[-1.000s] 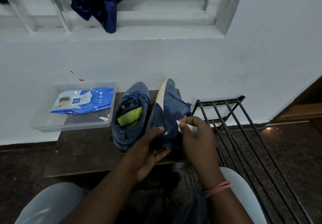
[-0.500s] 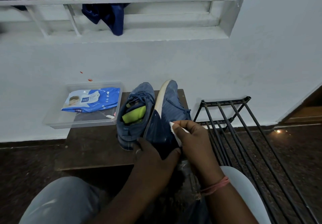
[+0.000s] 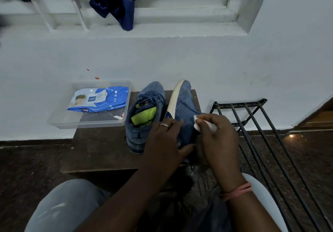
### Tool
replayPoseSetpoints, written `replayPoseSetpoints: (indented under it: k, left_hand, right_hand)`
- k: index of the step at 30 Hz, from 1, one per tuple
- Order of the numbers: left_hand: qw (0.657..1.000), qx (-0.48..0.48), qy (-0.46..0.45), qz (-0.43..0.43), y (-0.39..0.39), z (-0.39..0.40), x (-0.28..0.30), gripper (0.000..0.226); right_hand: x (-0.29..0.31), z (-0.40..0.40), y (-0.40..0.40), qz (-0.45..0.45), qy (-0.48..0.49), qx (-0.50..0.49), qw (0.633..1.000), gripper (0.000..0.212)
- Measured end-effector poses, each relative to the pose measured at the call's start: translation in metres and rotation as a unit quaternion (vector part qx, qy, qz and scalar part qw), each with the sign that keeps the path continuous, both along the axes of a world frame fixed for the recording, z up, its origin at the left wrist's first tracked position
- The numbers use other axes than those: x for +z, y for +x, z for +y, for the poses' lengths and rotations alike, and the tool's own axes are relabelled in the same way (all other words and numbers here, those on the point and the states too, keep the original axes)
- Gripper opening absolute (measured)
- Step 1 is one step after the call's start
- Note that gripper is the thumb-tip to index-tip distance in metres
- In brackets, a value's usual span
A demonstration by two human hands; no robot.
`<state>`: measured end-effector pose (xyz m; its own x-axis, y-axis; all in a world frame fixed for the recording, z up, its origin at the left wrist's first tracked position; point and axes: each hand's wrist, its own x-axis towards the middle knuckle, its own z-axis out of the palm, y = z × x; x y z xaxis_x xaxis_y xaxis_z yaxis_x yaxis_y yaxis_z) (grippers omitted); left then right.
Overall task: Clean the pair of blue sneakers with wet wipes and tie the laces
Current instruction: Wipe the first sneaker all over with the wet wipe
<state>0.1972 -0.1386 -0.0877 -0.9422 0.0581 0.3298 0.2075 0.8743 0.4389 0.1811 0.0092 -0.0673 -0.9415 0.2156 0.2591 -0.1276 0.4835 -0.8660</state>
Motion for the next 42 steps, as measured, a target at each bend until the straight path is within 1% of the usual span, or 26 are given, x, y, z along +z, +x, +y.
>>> replayPoseSetpoints:
  k: [3,5,8,10,13,14,16,18,19,21,24,25,27,29,30,32,34,36,38,41,42]
  left_hand:
    - [0.999,-0.006,0.025,0.024,-0.004,-0.002,-0.008,0.073]
    - [0.999,-0.001,0.039,0.036,-0.006,-0.004,-0.012,0.068]
    - [0.998,-0.001,0.05,0.039,-0.008,-0.004,-0.014,0.064]
    - [0.998,-0.004,0.057,0.027,-0.008,-0.003,-0.014,0.065]
    - [0.997,0.006,0.076,0.017,-0.006,-0.002,-0.014,0.07]
    - [0.996,0.009,0.085,0.018,-0.006,-0.002,-0.014,0.07]
    - [0.995,0.012,0.095,0.024,-0.006,-0.004,-0.014,0.069]
    - [0.995,0.013,0.093,0.029,-0.008,-0.006,-0.015,0.066]
    - [0.995,0.014,0.091,0.033,-0.009,-0.006,-0.016,0.065]
    - [0.995,0.019,0.09,0.031,-0.008,-0.004,-0.015,0.066]
    - [0.995,0.016,0.091,0.029,-0.005,-0.001,-0.014,0.068]
    - [0.995,0.016,0.096,0.025,-0.005,-0.001,-0.014,0.068]
    - [0.994,0.018,0.107,0.012,-0.006,-0.005,-0.013,0.067]
    - [0.994,0.018,0.108,0.005,-0.008,-0.008,-0.013,0.065]
    - [0.994,0.018,0.108,0.004,-0.008,-0.008,-0.013,0.064]
    - [0.994,0.016,0.108,0.007,-0.006,-0.004,-0.011,0.065]
    - [0.995,0.012,0.1,0.018,-0.005,-0.001,-0.012,0.065]
    - [0.995,0.014,0.101,0.019,-0.004,-0.002,-0.012,0.065]
    - [0.994,0.018,0.112,0.011,-0.006,-0.006,-0.011,0.066]
    - [0.993,0.016,0.113,-0.001,-0.006,-0.007,-0.011,0.067]
    - [0.994,0.014,0.107,-0.003,-0.006,-0.006,-0.01,0.067]
  right_hand:
    - [-0.005,0.002,-0.004,0.001,0.051,-0.004,0.999,0.006]
    - [-0.008,-0.001,-0.001,0.027,0.105,0.028,0.994,0.009]
    - [-0.011,-0.006,0.0,0.033,0.168,0.076,0.982,0.009]
    - [-0.011,-0.003,-0.007,0.034,0.166,0.065,0.983,0.009]
    - [-0.006,0.01,-0.023,0.014,0.134,0.01,0.991,0.008]
    - [-0.004,0.013,-0.022,0.009,0.12,0.013,0.993,0.007]
    - [-0.003,0.01,-0.012,0.009,0.117,0.067,0.991,0.007]
    - [-0.005,0.002,0.0,0.025,0.168,0.12,0.978,0.008]
    - [-0.007,0.001,0.0,0.035,0.185,0.126,0.974,0.008]
    - [-0.011,0.005,-0.014,0.038,0.182,0.094,0.978,0.009]
    - [-0.012,0.016,-0.032,0.014,0.15,0.022,0.988,0.008]
    - [-0.011,0.015,-0.032,0.011,0.14,0.025,0.99,0.008]
    - [-0.008,0.009,-0.021,0.013,0.138,0.074,0.988,0.007]
    - [-0.006,0.002,-0.008,0.015,0.162,0.126,0.979,0.006]
    - [-0.006,0.002,-0.007,0.015,0.169,0.13,0.977,0.006]
    - [-0.008,0.009,-0.017,0.003,0.154,0.077,0.985,0.006]
    - [-0.008,0.018,-0.027,-0.012,0.109,0.022,0.994,0.006]
    - [-0.005,0.021,-0.026,-0.014,0.015,0.014,1.0,0.006]
    - [-0.003,0.022,-0.02,-0.014,-0.07,0.008,0.997,0.009]
    - [-0.002,0.028,-0.018,-0.016,-0.15,-0.006,0.989,0.009]
    - [0.0,0.029,-0.019,-0.013,-0.156,-0.005,0.988,0.007]
